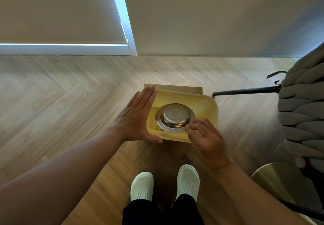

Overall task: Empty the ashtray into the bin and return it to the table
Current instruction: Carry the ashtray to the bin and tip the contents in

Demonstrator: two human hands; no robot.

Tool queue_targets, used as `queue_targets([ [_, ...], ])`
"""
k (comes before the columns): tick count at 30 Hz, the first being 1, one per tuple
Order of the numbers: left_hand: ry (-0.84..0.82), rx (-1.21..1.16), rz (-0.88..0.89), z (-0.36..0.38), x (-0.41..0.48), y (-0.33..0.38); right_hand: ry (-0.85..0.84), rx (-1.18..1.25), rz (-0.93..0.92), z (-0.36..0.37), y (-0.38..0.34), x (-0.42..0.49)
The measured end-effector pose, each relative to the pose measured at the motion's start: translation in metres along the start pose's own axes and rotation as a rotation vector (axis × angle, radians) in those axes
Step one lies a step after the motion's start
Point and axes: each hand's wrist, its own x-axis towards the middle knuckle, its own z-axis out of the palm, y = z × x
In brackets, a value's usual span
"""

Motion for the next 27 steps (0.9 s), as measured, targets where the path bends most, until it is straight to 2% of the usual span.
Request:
queue_targets([
  [22, -0.008, -0.027, 0.002, -0.002, 0.0, -0.001, 0.127, 0.01, 0.053, 0.0, 0.006, 0.012],
  [27, -0.013, -0.015, -0.003, -0.002, 0.0, 0.0, 0.05, 0.003, 0.049, 0.007, 0.001, -0.001],
])
